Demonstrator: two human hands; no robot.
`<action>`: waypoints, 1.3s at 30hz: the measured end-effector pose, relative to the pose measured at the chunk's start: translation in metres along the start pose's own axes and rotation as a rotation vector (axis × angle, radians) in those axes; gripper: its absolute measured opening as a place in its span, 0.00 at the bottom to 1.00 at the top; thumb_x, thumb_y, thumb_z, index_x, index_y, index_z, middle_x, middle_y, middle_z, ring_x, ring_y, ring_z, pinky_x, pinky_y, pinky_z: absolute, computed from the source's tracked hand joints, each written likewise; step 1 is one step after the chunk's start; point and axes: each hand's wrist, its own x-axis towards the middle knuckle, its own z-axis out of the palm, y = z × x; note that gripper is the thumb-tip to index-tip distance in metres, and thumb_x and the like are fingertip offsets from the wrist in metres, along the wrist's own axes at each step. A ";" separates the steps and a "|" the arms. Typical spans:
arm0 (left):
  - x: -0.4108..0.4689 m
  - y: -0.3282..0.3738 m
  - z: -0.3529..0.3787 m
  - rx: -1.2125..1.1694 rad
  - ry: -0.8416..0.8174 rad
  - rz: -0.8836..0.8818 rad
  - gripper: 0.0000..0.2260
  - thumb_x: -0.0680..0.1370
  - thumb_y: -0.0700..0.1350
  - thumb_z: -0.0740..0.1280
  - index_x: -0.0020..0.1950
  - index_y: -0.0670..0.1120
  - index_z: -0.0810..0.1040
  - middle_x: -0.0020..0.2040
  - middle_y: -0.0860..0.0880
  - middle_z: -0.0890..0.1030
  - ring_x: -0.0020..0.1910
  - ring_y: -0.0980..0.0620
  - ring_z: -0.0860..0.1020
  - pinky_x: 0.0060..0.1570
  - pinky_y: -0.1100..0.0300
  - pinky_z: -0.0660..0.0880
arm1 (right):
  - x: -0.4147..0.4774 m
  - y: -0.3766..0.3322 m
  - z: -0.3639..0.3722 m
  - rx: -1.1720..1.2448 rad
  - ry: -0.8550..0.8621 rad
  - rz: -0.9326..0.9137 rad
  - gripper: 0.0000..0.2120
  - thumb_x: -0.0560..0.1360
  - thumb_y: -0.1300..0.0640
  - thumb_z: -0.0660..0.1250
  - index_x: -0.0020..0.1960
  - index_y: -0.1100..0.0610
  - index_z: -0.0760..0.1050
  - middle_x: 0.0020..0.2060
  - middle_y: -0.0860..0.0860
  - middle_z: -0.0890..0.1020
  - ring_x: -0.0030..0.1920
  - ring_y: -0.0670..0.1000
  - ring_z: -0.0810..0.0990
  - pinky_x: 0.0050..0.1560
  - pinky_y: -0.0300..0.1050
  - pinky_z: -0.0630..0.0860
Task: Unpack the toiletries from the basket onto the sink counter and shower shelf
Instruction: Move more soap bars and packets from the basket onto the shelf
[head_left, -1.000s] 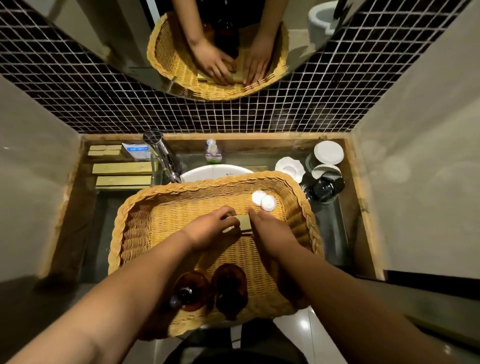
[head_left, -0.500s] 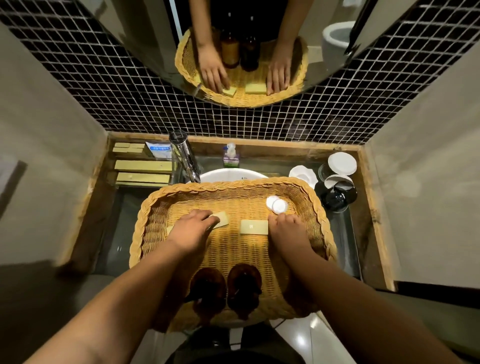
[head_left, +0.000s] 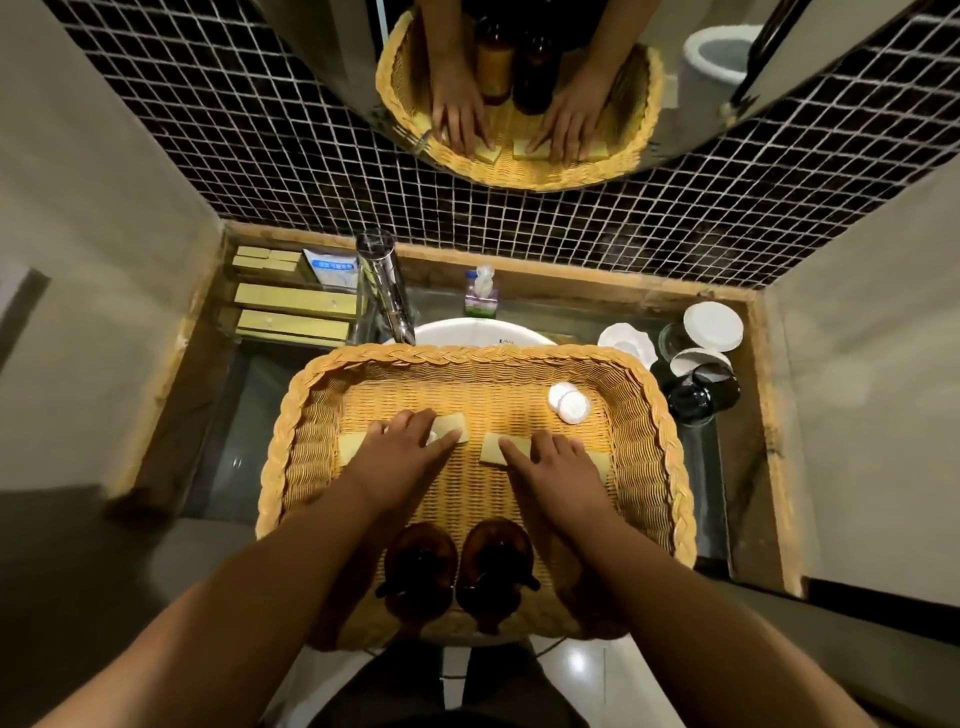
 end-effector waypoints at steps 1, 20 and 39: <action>0.001 0.001 -0.001 -0.007 -0.006 -0.005 0.32 0.79 0.58 0.65 0.78 0.61 0.52 0.78 0.43 0.59 0.73 0.39 0.62 0.68 0.39 0.65 | -0.001 0.002 -0.001 -0.001 0.016 -0.015 0.39 0.79 0.54 0.67 0.80 0.47 0.46 0.71 0.61 0.65 0.70 0.63 0.66 0.70 0.58 0.63; 0.001 -0.039 -0.176 -0.348 0.178 -0.006 0.39 0.74 0.40 0.68 0.80 0.62 0.56 0.71 0.51 0.68 0.68 0.47 0.69 0.67 0.48 0.70 | 0.028 -0.003 -0.196 -0.234 0.255 0.000 0.40 0.78 0.59 0.64 0.81 0.45 0.45 0.69 0.63 0.65 0.70 0.63 0.63 0.72 0.59 0.58; -0.018 -0.150 -0.196 0.111 0.109 -0.129 0.43 0.77 0.31 0.64 0.78 0.68 0.51 0.78 0.43 0.59 0.76 0.40 0.58 0.72 0.45 0.62 | 0.096 -0.048 -0.238 -0.216 0.268 -0.053 0.46 0.74 0.65 0.68 0.80 0.45 0.44 0.67 0.60 0.65 0.66 0.62 0.65 0.67 0.56 0.65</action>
